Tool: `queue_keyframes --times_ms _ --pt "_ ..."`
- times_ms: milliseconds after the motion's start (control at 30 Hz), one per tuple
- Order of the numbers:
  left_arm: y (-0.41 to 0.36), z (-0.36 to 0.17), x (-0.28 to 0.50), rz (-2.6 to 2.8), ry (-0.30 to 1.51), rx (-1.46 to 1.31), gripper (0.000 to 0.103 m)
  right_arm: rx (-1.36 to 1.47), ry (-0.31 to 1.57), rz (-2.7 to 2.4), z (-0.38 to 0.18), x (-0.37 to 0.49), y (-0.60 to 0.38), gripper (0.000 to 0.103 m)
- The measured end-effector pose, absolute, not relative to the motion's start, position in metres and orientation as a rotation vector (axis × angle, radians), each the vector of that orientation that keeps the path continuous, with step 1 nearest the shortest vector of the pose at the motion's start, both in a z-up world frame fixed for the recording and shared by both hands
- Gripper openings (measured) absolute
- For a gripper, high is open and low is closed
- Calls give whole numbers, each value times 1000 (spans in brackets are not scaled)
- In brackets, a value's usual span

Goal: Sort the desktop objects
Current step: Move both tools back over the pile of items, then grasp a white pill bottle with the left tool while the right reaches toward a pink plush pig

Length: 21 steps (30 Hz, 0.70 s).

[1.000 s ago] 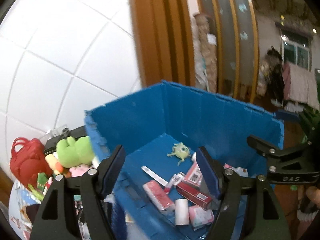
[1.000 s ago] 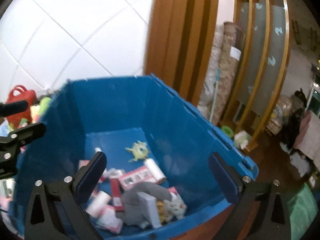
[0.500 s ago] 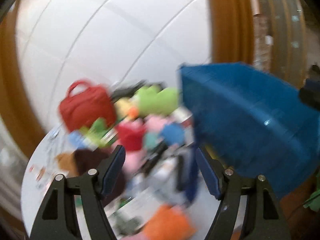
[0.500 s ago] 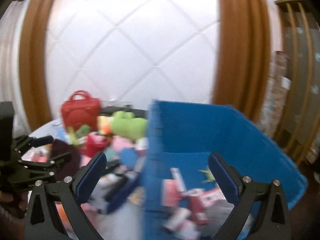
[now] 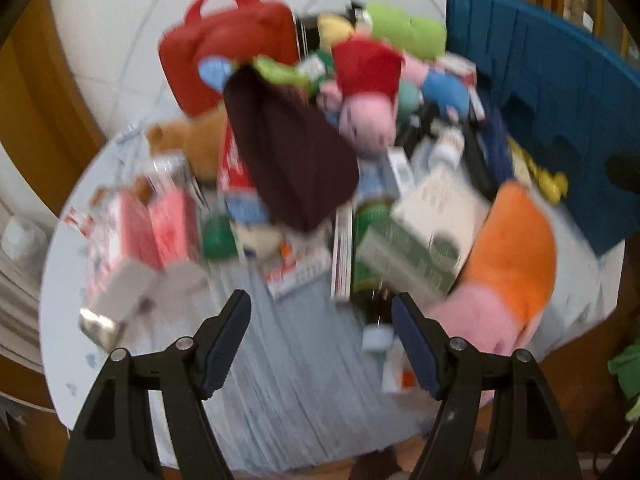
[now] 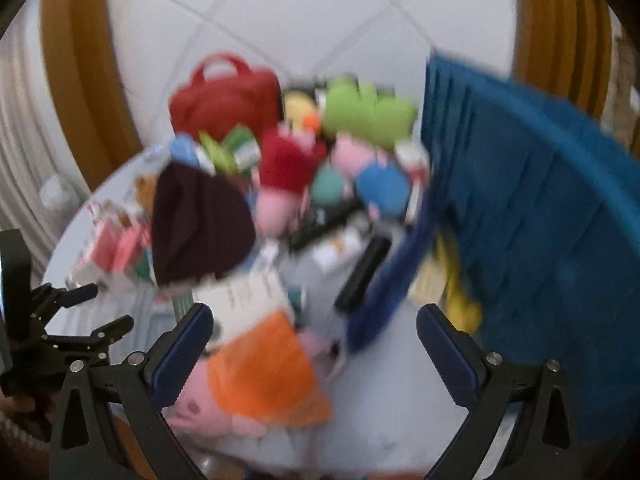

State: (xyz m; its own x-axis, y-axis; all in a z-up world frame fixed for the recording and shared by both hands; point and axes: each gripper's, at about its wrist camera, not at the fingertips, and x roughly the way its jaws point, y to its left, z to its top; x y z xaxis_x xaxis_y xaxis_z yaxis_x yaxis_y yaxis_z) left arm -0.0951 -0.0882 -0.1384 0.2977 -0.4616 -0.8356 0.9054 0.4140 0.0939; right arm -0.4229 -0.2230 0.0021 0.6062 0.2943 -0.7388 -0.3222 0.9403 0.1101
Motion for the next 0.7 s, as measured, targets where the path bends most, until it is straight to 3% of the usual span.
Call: queue_keyframes --times_ms 267,700 --pt "-81 -190 -98 -1024 962 652 72 9 1077 303 -62 -431 -210 103" --pt "-109 -223 -151 -995 1018 667 72 -3 1181 327 -106 -432 -230 103"
